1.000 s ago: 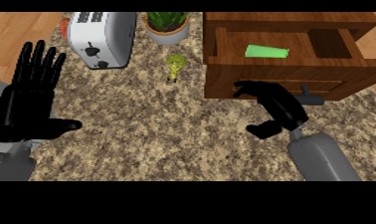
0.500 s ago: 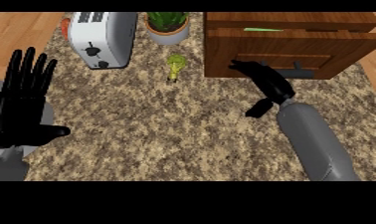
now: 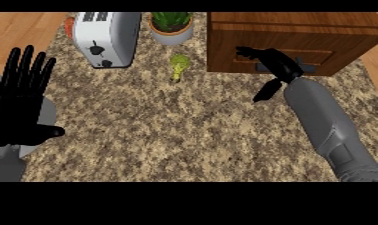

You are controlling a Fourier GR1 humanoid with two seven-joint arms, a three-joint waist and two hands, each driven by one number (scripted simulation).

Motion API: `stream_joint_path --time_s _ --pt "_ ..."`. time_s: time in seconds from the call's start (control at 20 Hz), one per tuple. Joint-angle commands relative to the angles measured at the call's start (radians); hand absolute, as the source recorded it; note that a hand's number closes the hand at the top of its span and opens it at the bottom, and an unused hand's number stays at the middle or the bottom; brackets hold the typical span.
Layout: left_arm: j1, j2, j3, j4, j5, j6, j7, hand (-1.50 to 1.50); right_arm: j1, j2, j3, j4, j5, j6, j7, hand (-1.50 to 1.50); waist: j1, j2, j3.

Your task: Pick up the cup, place it into the drawer and close the drawer

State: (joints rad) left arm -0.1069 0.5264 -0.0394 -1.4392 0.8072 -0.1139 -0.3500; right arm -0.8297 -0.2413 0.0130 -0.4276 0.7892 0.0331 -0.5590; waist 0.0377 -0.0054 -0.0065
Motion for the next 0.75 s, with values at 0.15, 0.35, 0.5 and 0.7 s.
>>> stream_joint_path --time_s 0.15,0.35,0.5,0.7 --pt "0.011 -0.014 0.007 0.012 -0.009 -0.042 -0.02 -1.5 -0.127 -0.057 -0.057 0.193 0.002 0.0 0.019 -1.5 0.035 0.033 0.009" --pt "-0.02 -0.009 -0.014 -0.004 -0.027 -0.029 0.012 -1.5 -0.159 -0.104 -0.083 0.218 -0.015 0.013 -0.015 -1.5 0.054 0.043 0.01" --pt "-0.035 -0.03 -0.01 0.038 -0.057 -0.021 -0.03 -1.5 -0.171 -0.128 -0.076 0.236 -0.005 0.039 -0.028 -1.5 0.048 0.046 0.009" --pt "-0.048 -0.043 -0.011 0.059 -0.072 -0.007 -0.033 -1.5 -0.148 -0.122 -0.074 0.253 -0.003 0.013 -0.059 -1.5 0.045 0.047 0.01"
